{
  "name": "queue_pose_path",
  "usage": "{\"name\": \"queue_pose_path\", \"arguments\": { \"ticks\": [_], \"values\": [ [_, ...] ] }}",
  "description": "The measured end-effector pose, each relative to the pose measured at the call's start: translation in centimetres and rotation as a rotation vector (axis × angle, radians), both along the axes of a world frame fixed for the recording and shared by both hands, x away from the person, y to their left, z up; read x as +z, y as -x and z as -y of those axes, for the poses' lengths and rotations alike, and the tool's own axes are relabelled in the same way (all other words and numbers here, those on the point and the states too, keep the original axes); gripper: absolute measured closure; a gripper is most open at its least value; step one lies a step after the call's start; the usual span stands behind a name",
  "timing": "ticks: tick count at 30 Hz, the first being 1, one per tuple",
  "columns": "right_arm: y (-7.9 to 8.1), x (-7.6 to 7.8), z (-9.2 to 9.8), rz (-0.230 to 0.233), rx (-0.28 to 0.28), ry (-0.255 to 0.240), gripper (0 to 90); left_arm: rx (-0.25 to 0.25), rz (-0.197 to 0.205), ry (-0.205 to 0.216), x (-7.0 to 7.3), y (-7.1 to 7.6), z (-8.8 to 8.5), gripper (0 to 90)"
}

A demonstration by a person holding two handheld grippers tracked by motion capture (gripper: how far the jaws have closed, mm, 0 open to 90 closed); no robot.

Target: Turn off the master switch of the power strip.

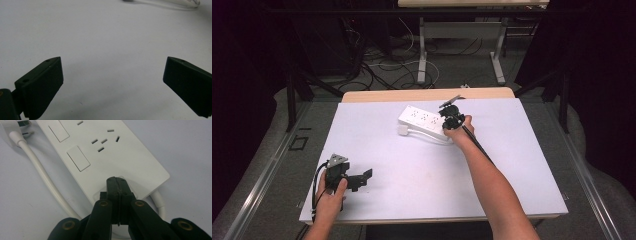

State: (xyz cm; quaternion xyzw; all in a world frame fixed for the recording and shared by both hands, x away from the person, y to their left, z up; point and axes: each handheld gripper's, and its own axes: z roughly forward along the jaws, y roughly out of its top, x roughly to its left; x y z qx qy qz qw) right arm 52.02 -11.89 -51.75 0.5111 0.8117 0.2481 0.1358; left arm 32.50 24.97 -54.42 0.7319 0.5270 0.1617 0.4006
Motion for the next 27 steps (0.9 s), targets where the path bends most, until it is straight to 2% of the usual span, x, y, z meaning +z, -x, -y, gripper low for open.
{"name": "queue_pose_path", "arguments": {
  "ticks": [2,4,8,9,12,13,17,22,26,27],
  "values": [
    [0.0,0.4,0.1,-0.015,-0.012,0.008,86.6,0.006,0.007,0.005,-0.1,0.0,0.0,2.8],
    [0.0,0.3,0.2,0.000,-0.004,-0.006,85.2,0.006,0.007,0.002,-0.1,0.0,0.1,2.9],
    [0.2,0.5,0.2,-0.027,-0.026,0.005,81.2,-0.008,-0.010,-0.003,0.1,-0.1,0.0,2.9],
    [0.2,0.5,0.2,-0.014,-0.016,0.001,79.7,0.001,0.008,0.000,-0.1,-0.1,0.2,3.0],
    [0.2,0.7,0.2,-0.013,-0.013,0.009,77.0,-0.001,0.006,-0.003,-0.1,-0.1,0.2,2.9],
    [0.2,0.7,0.3,-0.006,-0.015,-0.008,74.8,0.006,0.006,0.008,-0.1,-0.1,0.2,2.9],
    [0.2,0.9,0.5,-0.006,-0.028,-0.010,70.8,0.004,-0.003,0.004,-0.1,-0.1,0.1,3.0],
    [0.3,1.1,0.8,0.002,-0.021,-0.040,65.4,0.006,0.001,0.002,-0.1,-0.1,0.1,3.0],
    [0.3,1.5,1.1,-0.012,-0.023,-0.038,59.6,0.007,0.003,0.002,-0.1,0.0,0.2,3.0],
    [0.3,1.5,1.1,-0.020,-0.039,-0.042,57.5,0.005,0.003,0.000,-0.1,0.0,0.1,3.0]
  ]
}}
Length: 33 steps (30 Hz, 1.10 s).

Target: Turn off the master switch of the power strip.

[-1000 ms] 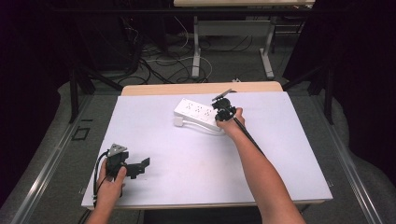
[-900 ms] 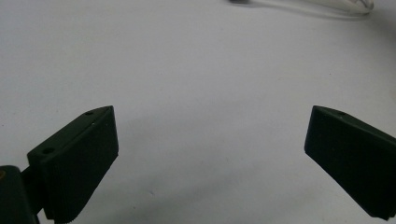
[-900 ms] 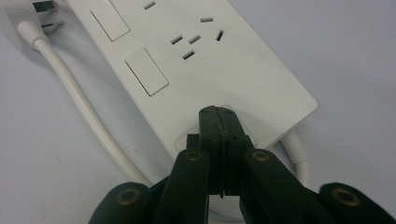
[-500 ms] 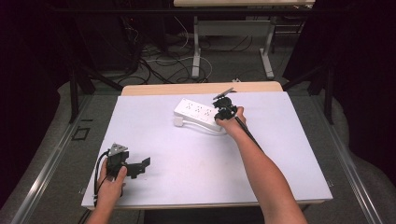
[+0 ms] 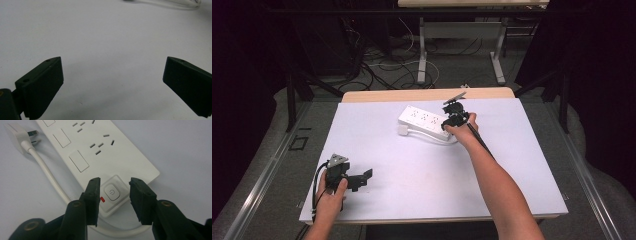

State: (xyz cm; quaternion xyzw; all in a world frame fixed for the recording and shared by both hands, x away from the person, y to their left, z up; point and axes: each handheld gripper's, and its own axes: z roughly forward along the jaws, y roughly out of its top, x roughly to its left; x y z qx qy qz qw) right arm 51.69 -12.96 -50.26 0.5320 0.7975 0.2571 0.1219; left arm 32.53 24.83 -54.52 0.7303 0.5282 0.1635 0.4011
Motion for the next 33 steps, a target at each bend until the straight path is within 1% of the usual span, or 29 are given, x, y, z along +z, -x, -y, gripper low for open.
{"name": "queue_pose_path", "arguments": {
  "ticks": [1,3,4,5,6,7,9,12,13,14,17,20,21,22,23,24,25,26,27,28,29,30,32,33],
  "values": [
    [0.1,0.0,0.0,-0.007,-0.008,-0.011,56.4,-0.001,0.001,-0.004,0.0,0.0,0.0,3.0],
    [0.1,0.1,0.2,-0.028,-0.006,0.004,53.3,-0.003,0.002,-0.005,0.0,0.0,0.0,3.0],
    [0.0,0.1,0.3,-0.016,0.004,0.011,52.4,-0.003,0.002,-0.005,0.0,0.0,0.0,3.0],
    [0.0,0.1,0.3,-0.001,-0.004,-0.006,51.2,-0.003,0.001,-0.005,0.0,-0.1,0.0,3.0],
    [0.1,0.3,0.4,-0.019,-0.008,0.002,49.5,-0.003,0.001,-0.004,0.0,-0.1,0.0,3.0],
    [0.1,0.3,0.4,-0.023,-0.014,-0.007,48.0,-0.003,-0.001,-0.005,0.0,-0.1,0.0,3.0],
    [0.0,0.4,0.6,-0.013,-0.013,-0.004,44.3,-0.003,-0.001,-0.004,-0.1,-0.1,0.0,3.0],
    [0.1,0.5,0.9,-0.023,-0.024,-0.003,39.9,-0.003,-0.001,-0.005,-0.1,-0.1,0.0,3.0],
    [0.0,0.5,1.1,-0.006,-0.010,-0.001,38.9,-0.003,0.000,-0.005,-0.1,-0.1,0.0,3.0],
    [0.0,0.6,1.1,-0.009,-0.027,-0.005,37.9,-0.003,0.001,-0.005,-0.1,-0.1,0.0,3.0],
    [0.1,0.8,1.4,-0.011,-0.042,-0.026,37.0,-0.002,-0.001,-0.006,-0.1,-0.1,0.0,3.0],
    [0.2,1.1,1.6,-0.026,-0.035,-0.046,37.0,-0.002,-0.002,-0.006,-0.1,-0.1,0.0,3.1],
    [0.2,1.0,1.8,-0.015,-0.014,-0.049,36.6,-0.002,-0.002,-0.006,-0.2,-0.1,0.0,3.0],
    [0.3,1.1,1.6,-0.026,-0.032,-0.037,34.5,-0.002,-0.003,-0.007,-0.2,-0.1,0.0,3.1],
    [0.4,1.2,1.7,-0.022,-0.017,-0.035,33.0,-0.002,-0.005,-0.009,-0.1,-0.1,0.0,3.0],
    [0.5,1.2,1.6,-0.023,-0.028,-0.034,31.6,-0.002,-0.005,-0.008,-0.1,-0.1,0.0,3.0],
    [0.6,1.3,1.7,-0.028,-0.021,-0.037,29.3,-0.002,-0.006,-0.010,-0.1,-0.1,0.1,3.0],
    [0.7,1.3,1.7,-0.031,-0.027,-0.037,27.3,-0.001,-0.006,-0.009,-0.1,-0.1,0.1,3.1],
    [0.7,1.4,1.8,-0.026,-0.026,-0.037,25.6,-0.009,-0.018,-0.007,-0.1,-0.1,0.0,3.0],
    [0.8,1.4,1.9,-0.028,-0.019,-0.035,23.9,-0.001,-0.008,-0.006,-0.1,-0.1,0.1,3.1],
    [0.9,1.4,1.9,-0.018,-0.020,-0.042,21.3,-0.011,-0.019,-0.008,-0.1,-0.1,0.0,3.1],
    [1.0,1.5,2.0,-0.022,-0.005,-0.029,18.6,-0.011,-0.020,-0.009,0.0,-0.1,0.0,3.1],
    [1.3,1.6,2.0,-0.016,-0.010,-0.019,15.5,-0.011,-0.021,-0.014,0.0,-0.1,0.0,3.1],
    [1.4,1.6,2.2,0.006,0.006,-0.021,15.3,-0.012,-0.020,-0.014,0.0,-0.1,0.0,3.1]
  ]
}}
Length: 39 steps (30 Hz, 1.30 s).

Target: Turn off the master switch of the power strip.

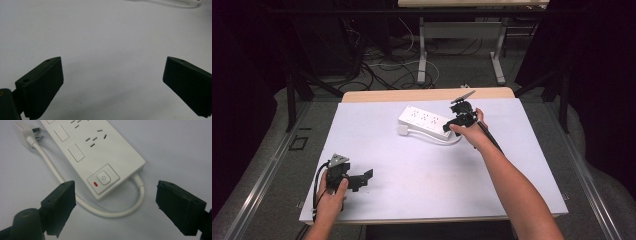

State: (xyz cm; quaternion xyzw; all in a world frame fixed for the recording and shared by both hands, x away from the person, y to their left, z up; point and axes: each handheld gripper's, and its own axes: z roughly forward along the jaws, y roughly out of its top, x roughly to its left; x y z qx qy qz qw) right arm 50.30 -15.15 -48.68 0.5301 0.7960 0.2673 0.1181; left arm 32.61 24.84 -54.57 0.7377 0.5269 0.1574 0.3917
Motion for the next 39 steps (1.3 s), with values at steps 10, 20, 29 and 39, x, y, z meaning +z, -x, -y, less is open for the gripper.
{"name": "queue_pose_path", "arguments": {
  "ticks": [10,20,29,39],
  "values": [
    [1.8,0.8,0.3,0.034,0.016,0.017,0.4,0.000,0.004,0.001,-0.1,0.0,0.2,3.1],
    [4.1,1.1,0.7,0.094,0.060,0.006,0.0,0.000,0.011,-0.008,-0.1,0.0,0.3,3.1],
    [6.7,1.8,1.2,0.127,0.088,0.010,0.0,-0.005,0.000,-0.008,0.0,0.0,0.3,3.1],
    [9.4,2.0,2.2,0.149,0.108,0.001,0.8,-0.005,0.002,-0.009,0.0,0.1,0.4,3.1]
  ]
}}
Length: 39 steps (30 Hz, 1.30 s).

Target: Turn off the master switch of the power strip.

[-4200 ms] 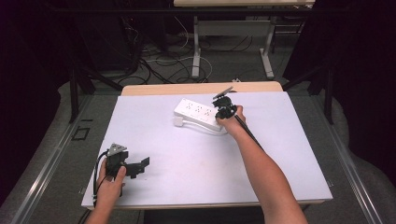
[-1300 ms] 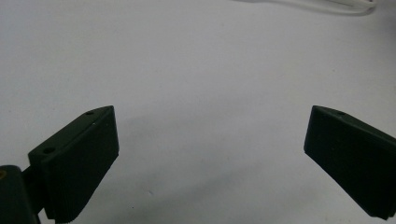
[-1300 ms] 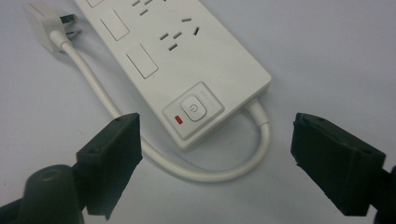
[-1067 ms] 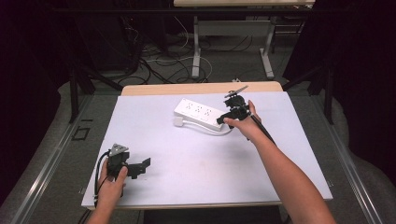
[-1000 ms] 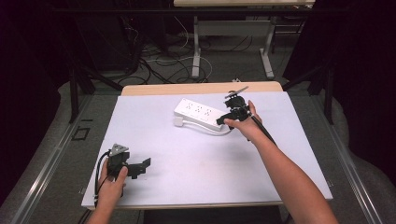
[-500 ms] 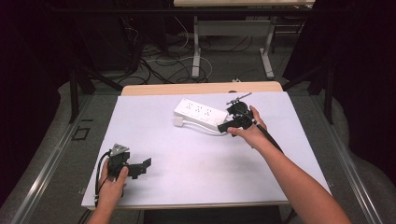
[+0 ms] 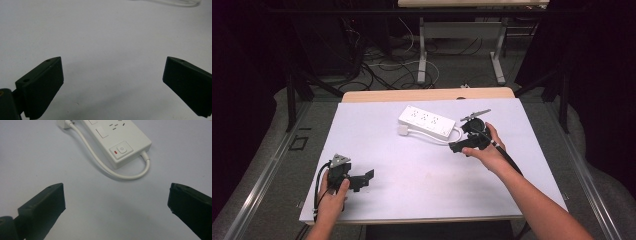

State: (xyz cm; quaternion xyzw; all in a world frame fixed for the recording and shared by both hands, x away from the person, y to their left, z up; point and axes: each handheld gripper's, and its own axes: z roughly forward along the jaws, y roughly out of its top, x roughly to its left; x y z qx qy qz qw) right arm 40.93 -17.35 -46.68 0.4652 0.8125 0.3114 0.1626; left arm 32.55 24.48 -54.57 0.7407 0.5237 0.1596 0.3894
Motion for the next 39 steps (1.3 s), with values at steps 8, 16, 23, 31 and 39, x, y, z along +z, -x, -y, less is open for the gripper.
{"name": "queue_pose_path", "arguments": {
  "ticks": [8,16,23,31,39],
  "values": [
    [2.8,-0.2,0.6,0.033,0.038,0.003,0.7,0.008,0.012,0.007,-0.1,0.0,0.2,3.3],
    [5.0,-0.8,1.7,0.064,0.019,-0.027,0.5,0.009,0.013,0.006,-0.1,0.1,0.3,3.3],
    [6.7,-1.8,2.7,0.103,0.006,-0.040,0.1,0.009,0.009,0.008,0.0,0.1,0.3,3.3],
    [8.0,-3.3,4.4,0.156,-0.002,-0.037,0.0,0.009,0.016,0.005,-0.1,0.1,0.3,3.3],
    [9.1,-4.8,6.2,0.177,-0.034,-0.047,0.0,0.012,0.018,0.007,-0.1,0.1,0.4,3.4]
  ]
}}
